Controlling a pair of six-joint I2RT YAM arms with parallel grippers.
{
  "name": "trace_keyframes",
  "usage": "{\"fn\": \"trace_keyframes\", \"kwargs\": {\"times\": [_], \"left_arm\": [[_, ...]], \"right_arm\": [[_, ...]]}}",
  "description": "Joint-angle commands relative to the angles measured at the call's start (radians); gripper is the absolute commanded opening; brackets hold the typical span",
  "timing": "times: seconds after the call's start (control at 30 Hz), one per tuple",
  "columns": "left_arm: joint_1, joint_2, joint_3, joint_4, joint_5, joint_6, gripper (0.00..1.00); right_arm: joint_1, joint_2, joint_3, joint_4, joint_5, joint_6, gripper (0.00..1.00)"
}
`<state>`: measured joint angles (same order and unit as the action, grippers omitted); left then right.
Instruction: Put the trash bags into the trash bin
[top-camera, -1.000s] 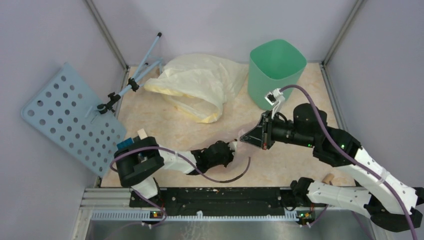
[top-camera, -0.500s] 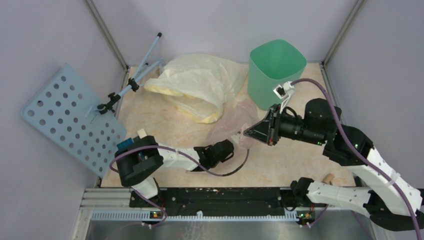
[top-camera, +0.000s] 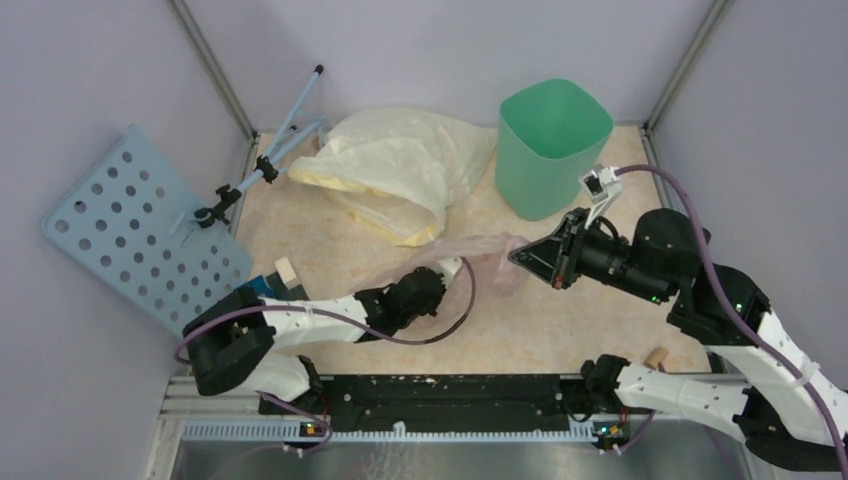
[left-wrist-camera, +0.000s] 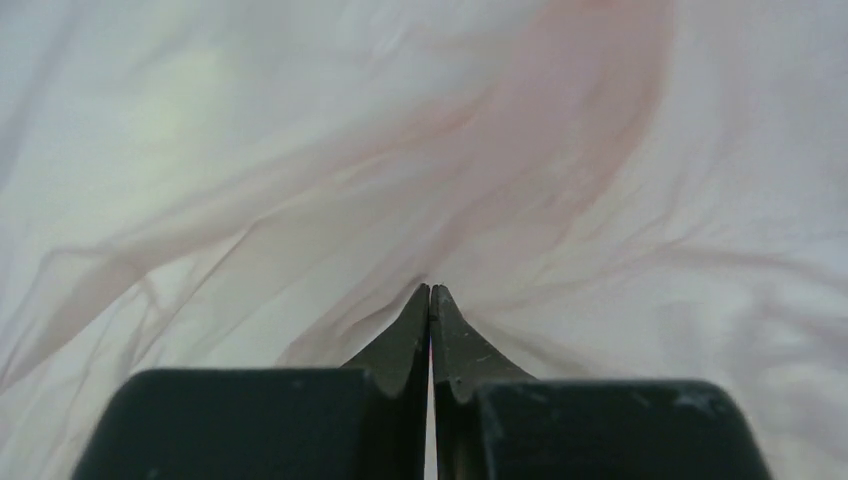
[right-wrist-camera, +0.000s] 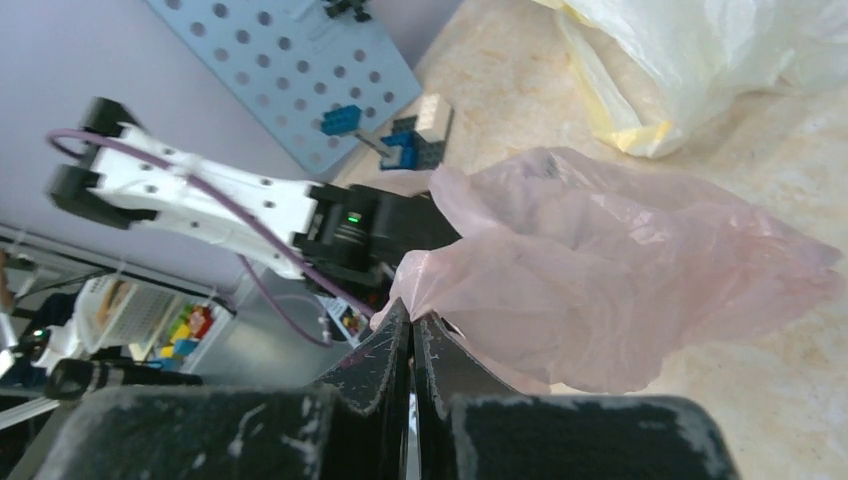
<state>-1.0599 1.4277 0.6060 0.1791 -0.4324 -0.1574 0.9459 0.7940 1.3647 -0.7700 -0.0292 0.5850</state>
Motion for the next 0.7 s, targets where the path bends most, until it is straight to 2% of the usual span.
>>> {"fn": "trace_keyframes", "kwargs": {"times": [0.0,0.03,0.13,0.33,0.57,0.67], "left_arm": [[-0.027,-0.097,0.073,-0.017,0.219,0.057,0.13],[-0.033,-0.106,0.096,-0.043,0.241,0.052,0.23],[-0.036,-0.134,0.153,-0.138,0.291,0.034,0.35],[-0.042,-0.238,0.19,-0.303,0.29,0.007,0.43],[-0.043,-0.459,0.164,-0.367,0.545,-0.016,0.61],[-0.042,-0.52,0.156,-0.414,0.585,-0.044,0.68]], "right_arm": [[-0.007,0.035,-0.083,0.025,0.09,-0.014,0.0],[-0.006,0.047,-0.103,0.037,0.102,-0.012,0.0],[-0.007,0.076,-0.156,0.083,0.132,-0.009,0.0],[-0.006,0.119,-0.195,0.121,0.221,-0.008,0.0],[-0.007,0.141,-0.187,0.102,0.347,-0.027,0.0],[-0.008,0.138,-0.178,0.081,0.393,-0.031,0.0]]}}
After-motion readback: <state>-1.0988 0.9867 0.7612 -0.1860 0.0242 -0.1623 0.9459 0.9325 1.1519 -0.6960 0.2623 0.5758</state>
